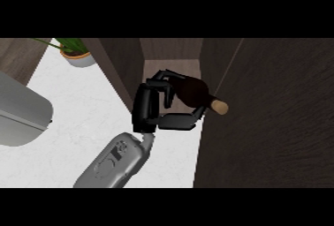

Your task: Pick up the wine, place it into the cabinet and close the cabinet

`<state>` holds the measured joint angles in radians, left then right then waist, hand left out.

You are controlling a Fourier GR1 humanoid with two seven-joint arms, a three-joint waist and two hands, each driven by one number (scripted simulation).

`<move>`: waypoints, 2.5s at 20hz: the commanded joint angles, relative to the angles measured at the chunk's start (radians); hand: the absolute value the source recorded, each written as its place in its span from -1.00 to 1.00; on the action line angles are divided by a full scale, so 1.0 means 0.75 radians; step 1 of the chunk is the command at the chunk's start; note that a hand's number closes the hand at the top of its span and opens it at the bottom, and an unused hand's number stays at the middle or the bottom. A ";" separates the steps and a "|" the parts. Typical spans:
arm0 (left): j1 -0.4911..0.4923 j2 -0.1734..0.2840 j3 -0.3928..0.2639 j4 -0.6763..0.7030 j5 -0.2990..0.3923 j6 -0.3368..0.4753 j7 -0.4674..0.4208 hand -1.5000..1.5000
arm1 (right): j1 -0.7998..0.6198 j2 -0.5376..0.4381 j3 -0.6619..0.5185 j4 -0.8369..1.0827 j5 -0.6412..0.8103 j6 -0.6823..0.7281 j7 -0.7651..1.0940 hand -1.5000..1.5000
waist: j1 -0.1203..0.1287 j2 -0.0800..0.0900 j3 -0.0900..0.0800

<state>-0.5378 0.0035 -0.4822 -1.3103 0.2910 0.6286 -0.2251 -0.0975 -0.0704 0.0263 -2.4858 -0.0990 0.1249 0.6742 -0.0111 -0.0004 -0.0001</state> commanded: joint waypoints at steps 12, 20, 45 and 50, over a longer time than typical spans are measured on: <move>-0.026 -0.005 0.074 0.245 0.072 -0.022 -0.236 1.00 | 0.046 0.025 0.048 -0.108 -0.020 -0.001 0.001 -1.00 | 0.006 0.000 0.000; -0.168 0.050 0.253 0.431 0.096 -0.173 -0.219 1.00 | 0.006 0.029 0.029 -0.150 -0.054 -0.044 0.086 -1.00 | 0.005 -0.001 0.000; -0.706 0.014 0.492 1.228 0.176 -0.188 -0.534 1.00 | 0.036 0.030 0.001 -0.113 -0.122 0.005 0.010 -1.00 | -0.036 0.013 0.000; -0.748 -0.004 0.536 1.359 0.182 -0.198 -0.633 1.00 | 0.055 0.053 0.056 -0.092 -0.090 0.022 -0.023 -1.00 | -0.049 0.017 0.000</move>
<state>-1.0611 0.0091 -0.1046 -0.3541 0.4227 0.4720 -0.6646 -0.0742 -0.0307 0.0700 -2.4688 -0.0949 0.1420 0.6196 -0.0406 0.0108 0.0000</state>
